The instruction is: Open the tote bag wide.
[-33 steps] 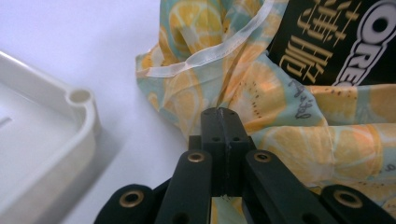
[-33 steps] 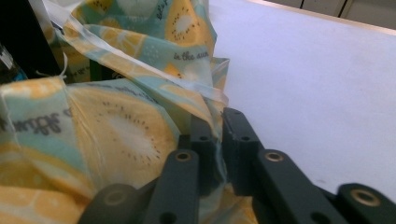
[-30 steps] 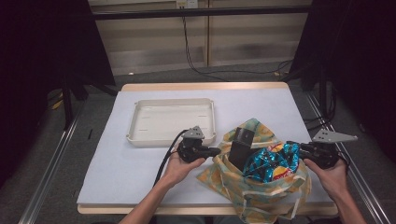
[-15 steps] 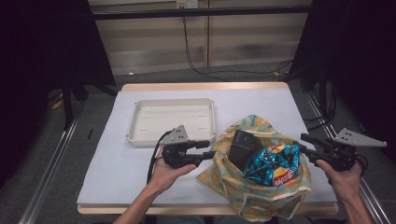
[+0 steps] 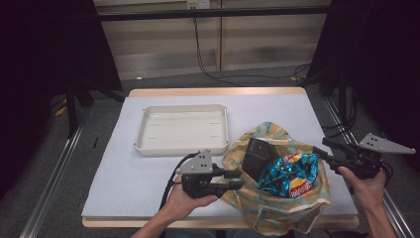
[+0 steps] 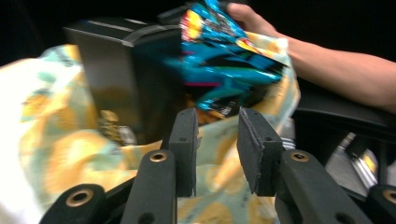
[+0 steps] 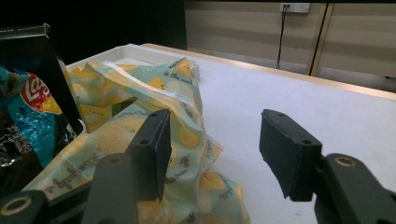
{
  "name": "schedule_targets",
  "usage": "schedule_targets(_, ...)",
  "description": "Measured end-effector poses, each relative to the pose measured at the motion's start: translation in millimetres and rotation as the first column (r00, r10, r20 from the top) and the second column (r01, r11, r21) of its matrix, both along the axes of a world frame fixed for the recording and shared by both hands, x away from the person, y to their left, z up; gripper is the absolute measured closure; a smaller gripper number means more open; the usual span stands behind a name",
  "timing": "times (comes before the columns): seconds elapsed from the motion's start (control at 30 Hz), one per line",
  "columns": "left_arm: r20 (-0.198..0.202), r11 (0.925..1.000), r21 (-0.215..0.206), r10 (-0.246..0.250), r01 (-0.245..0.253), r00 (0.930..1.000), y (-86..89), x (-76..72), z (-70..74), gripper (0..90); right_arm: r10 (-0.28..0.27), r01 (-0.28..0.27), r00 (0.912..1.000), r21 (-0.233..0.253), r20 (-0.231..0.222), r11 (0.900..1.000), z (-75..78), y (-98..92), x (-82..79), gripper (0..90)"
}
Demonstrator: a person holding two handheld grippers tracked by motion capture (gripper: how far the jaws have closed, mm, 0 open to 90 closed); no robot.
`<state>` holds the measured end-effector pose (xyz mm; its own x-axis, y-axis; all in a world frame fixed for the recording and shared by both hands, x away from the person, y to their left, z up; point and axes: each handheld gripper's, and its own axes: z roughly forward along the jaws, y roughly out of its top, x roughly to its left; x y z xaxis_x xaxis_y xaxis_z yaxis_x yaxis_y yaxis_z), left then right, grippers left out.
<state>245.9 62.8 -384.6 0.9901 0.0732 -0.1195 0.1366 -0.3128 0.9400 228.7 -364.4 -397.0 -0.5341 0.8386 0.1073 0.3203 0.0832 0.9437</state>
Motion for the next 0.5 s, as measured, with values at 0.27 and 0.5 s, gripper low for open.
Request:
schedule_targets(0.27, -0.009, 0.9998, 0.005, -0.02, 0.02, 0.9998, -19.6, -13.2, -1.0, 63.2, 0.006, -0.006, 0.9999, -0.005, 0.013, 1.0, 3.9, 3.5, -1.7, 42.0)
schedule_targets(0.5, 0.013, 0.9991, -0.036, -0.021, 0.022, 0.9997, -31.8, -17.8, 13.4, 57.1, 0.01, -0.01, 0.9995, -0.005, 0.029, 1.0, 6.7, 5.3, -3.1, 41.2)
